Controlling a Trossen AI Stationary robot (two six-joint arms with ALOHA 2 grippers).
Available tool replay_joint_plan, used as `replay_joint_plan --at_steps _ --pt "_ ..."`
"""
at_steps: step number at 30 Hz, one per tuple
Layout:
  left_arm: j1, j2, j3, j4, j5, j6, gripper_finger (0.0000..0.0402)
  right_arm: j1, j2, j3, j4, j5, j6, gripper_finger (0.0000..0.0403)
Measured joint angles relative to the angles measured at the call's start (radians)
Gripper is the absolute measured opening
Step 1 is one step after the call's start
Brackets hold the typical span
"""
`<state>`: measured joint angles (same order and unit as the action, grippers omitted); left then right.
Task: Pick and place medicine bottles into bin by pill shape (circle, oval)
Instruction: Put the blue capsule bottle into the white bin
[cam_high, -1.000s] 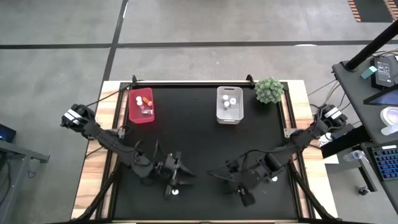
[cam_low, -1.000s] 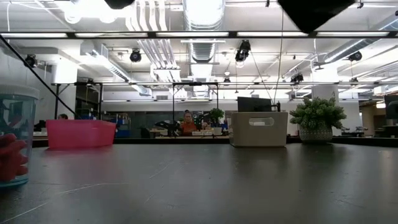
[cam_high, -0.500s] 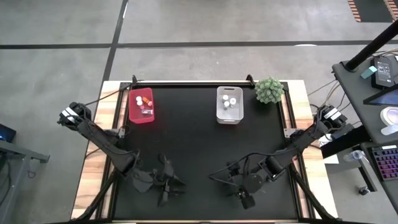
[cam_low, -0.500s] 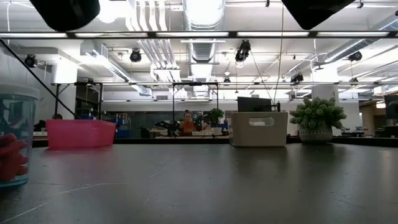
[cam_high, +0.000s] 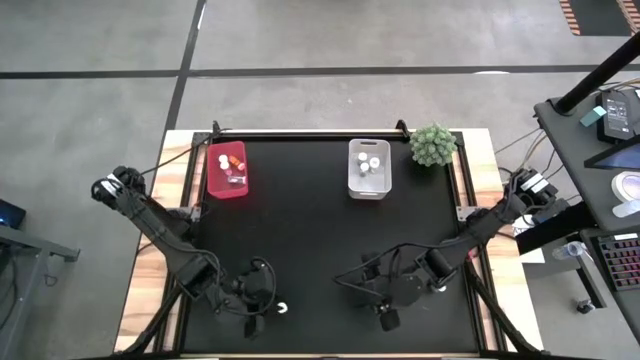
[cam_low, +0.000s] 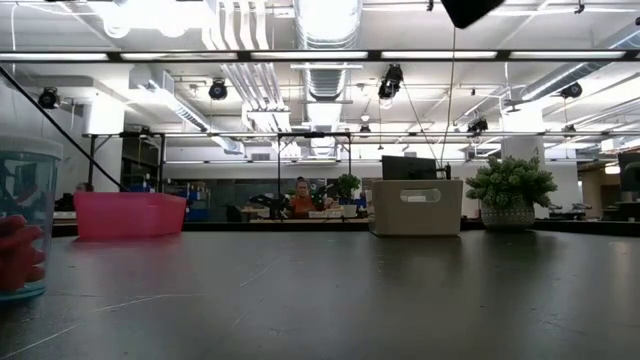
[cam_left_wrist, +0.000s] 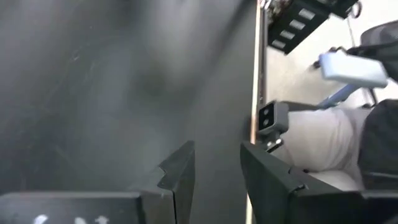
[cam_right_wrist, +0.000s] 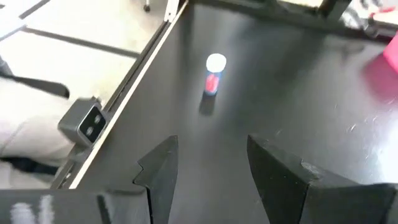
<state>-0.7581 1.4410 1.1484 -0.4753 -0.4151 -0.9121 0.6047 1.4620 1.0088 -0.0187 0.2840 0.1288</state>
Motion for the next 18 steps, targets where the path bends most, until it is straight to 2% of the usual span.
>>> replay_joint_plan --at_steps 11,18 --pt "-0.01 0.0 0.009 -0.202 0.072 -0.104 0.0111 -0.036 0.0 -0.001 0.147 0.005 -0.063 0.0185" --pt "-0.028 0.0 0.01 -0.402 0.172 -0.173 0.0111 -0.045 0.016 -0.001 0.276 0.004 -0.108 0.0228"
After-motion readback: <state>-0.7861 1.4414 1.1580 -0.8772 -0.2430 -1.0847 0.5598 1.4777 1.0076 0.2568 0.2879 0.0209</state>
